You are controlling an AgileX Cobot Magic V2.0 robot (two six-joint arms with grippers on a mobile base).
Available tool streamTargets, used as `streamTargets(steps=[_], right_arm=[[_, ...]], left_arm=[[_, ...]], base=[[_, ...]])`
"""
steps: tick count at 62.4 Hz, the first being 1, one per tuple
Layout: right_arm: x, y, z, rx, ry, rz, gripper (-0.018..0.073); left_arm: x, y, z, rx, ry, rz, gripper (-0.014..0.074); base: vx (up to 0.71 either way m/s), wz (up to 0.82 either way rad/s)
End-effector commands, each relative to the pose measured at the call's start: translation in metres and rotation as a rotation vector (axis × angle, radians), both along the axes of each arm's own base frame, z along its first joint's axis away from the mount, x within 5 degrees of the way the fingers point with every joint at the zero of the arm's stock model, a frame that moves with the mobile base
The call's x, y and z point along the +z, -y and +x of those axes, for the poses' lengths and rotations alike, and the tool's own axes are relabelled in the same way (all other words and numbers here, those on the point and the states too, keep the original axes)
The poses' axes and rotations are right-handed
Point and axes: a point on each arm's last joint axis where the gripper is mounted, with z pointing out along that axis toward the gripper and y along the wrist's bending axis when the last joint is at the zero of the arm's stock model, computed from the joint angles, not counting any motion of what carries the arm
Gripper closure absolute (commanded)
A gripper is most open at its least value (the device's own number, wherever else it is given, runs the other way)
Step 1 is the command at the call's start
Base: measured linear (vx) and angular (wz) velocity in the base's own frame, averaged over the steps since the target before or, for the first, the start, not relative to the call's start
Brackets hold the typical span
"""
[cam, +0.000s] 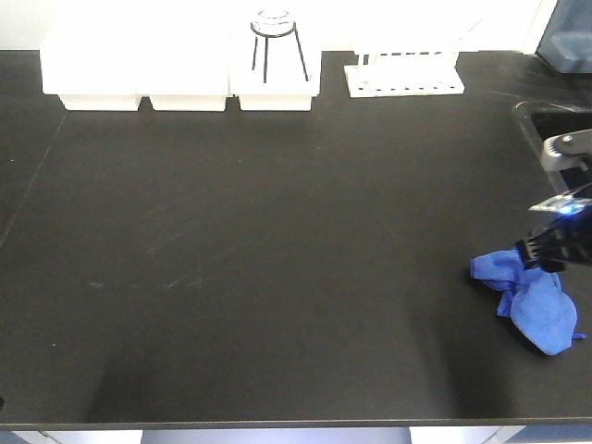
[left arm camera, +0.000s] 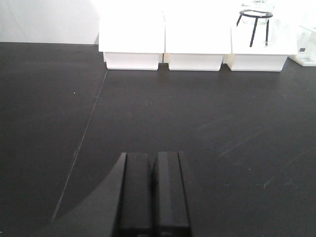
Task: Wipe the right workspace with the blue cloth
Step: 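Lower the right gripper onto the blue cloth and close on it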
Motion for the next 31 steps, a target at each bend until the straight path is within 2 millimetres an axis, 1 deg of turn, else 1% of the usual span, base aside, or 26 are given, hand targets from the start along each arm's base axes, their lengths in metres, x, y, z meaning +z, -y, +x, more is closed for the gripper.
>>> streamTargets(steps=[1,10,21,25,29,31], right_arm=[[0.001,0.002,0.015,-0.005,0.049,-0.007,0.0033],[-0.028,0.002,0.03,0.0,-0.023,-0.009,0.0052],[-0.052,0.002,0.042,0.003,-0.06,-0.006,0.0079],[-0.057,0.002,0.045,0.003,-0.068,-0.006,0.0106],[-0.062,0.002,0.046,0.002,-0.074,-0.005,0.0155],[-0.063,0.002,0.047,0.003,-0.079,-0.005,0.0193]], left_arm=[[-0.002,0.001,0.001,-0.017,0.064,-0.009,0.0602],[-0.002,0.001,0.001,-0.017,0.064,-0.009,0.0602],[-0.002,0.001,0.001,-0.017,0.064,-0.009,0.0602],[-0.002,0.001,0.001,-0.017,0.064,-0.009,0.0602],[-0.002,0.001,0.001,-0.017,0.064,-0.009,0.0602],[-0.002,0.001,0.001,-0.017,0.064,-0.009,0.0602]], base=[[0.0,0.0],[0.0,0.0],[0.0,0.0],[0.0,0.0],[0.0,0.0],[0.0,0.0]])
